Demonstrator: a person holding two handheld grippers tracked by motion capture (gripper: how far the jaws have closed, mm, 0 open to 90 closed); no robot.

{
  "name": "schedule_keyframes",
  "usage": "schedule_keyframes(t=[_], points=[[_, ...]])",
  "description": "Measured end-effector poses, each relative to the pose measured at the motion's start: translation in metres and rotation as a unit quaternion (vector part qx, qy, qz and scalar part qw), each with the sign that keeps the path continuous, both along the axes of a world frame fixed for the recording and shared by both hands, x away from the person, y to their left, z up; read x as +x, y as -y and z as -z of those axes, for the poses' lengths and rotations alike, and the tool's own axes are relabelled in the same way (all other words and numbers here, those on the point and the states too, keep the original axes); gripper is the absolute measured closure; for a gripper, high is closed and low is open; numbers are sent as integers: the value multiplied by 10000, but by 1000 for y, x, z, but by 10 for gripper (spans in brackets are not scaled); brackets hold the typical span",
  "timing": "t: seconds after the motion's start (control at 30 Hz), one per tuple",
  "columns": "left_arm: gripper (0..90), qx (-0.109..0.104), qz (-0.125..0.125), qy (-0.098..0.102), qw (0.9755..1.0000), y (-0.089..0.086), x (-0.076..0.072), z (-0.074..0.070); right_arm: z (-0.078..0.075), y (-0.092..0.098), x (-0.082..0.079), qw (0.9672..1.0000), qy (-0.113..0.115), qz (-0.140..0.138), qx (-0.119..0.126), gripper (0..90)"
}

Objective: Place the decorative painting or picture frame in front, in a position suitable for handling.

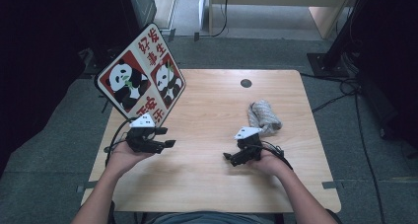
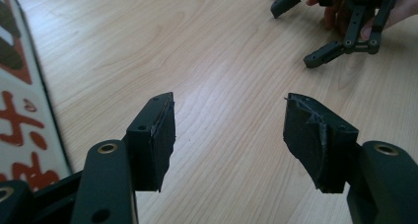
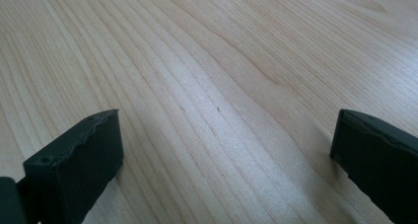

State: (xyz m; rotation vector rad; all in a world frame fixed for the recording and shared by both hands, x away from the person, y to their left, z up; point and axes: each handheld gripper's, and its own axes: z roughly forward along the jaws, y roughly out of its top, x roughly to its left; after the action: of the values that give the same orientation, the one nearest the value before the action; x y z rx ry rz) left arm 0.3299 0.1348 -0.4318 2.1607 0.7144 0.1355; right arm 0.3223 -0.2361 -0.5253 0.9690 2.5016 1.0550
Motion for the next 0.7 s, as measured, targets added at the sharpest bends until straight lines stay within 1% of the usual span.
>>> schedule_keyframes(t=[0.13,0.17,0.2,0.3,0.33,0.37,0.5,0.63,0.7], points=[[378,-50,-113,34,9999,-11,-2,-3,0,0,0,10000,4,-1,0,0],[380,-50,-113,34,9999,-11,-2,-3,0,0,0,10000,1,1,5,0],[381,-51,-183,62,9998,-16,-4,-4,0,0,0,10000,5,0,4,0],[390,-87,-288,76,9995,-25,-5,-6,0,0,0,10000,9,7,5,0],[391,-87,-288,76,9995,-25,-5,-6,0,0,0,10000,8,7,5,0],[394,-130,-369,111,9992,-31,-6,-8,0,-1,0,10000,9,9,5,0],[399,-190,-524,138,9984,-42,-8,-11,0,-1,0,10000,10,13,5,0],[405,-167,-644,179,9976,-52,-11,-13,0,-1,0,10000,9,22,3,0],[407,-197,-710,178,9971,-57,-12,-14,0,-1,0,10000,9,22,3,0]])
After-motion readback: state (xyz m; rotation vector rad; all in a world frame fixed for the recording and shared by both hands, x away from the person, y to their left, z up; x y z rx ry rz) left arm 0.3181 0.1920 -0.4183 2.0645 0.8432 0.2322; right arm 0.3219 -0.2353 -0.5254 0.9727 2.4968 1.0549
